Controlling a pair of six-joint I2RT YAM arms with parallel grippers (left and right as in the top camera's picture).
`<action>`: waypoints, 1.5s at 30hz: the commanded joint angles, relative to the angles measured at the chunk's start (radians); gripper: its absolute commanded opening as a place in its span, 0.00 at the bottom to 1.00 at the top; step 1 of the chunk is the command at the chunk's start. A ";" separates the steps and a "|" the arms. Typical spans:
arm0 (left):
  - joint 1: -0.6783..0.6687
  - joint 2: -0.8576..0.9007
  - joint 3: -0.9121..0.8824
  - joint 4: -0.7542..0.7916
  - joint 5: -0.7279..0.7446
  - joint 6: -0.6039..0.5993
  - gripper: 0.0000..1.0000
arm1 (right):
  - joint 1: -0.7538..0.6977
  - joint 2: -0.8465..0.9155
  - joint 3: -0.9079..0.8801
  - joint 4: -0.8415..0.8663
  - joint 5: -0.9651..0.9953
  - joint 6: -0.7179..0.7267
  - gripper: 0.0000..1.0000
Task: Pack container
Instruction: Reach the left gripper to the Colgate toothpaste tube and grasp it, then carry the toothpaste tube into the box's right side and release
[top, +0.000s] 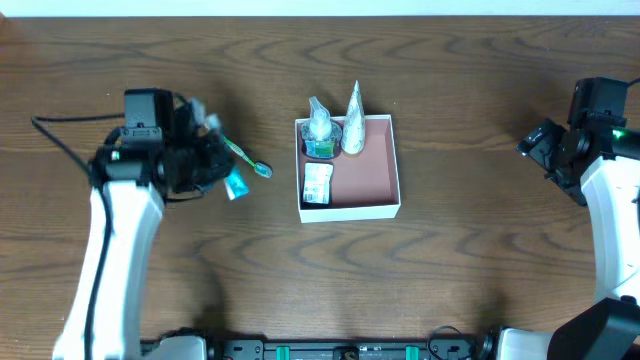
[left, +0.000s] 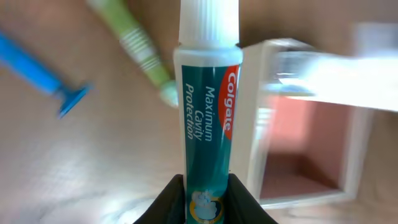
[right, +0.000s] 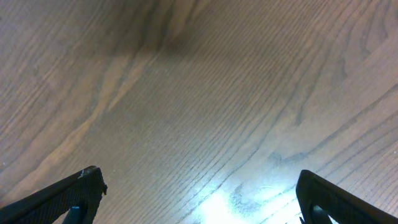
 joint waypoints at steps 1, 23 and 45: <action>-0.107 -0.090 0.016 0.034 0.040 0.053 0.21 | -0.006 0.005 0.001 -0.001 0.004 -0.002 0.99; -0.776 0.174 0.016 0.472 -0.436 -0.103 0.22 | -0.006 0.005 0.001 -0.001 0.004 -0.002 0.99; -0.785 0.359 0.016 0.634 -0.518 -0.216 0.22 | -0.006 0.005 0.001 -0.001 0.004 -0.002 0.99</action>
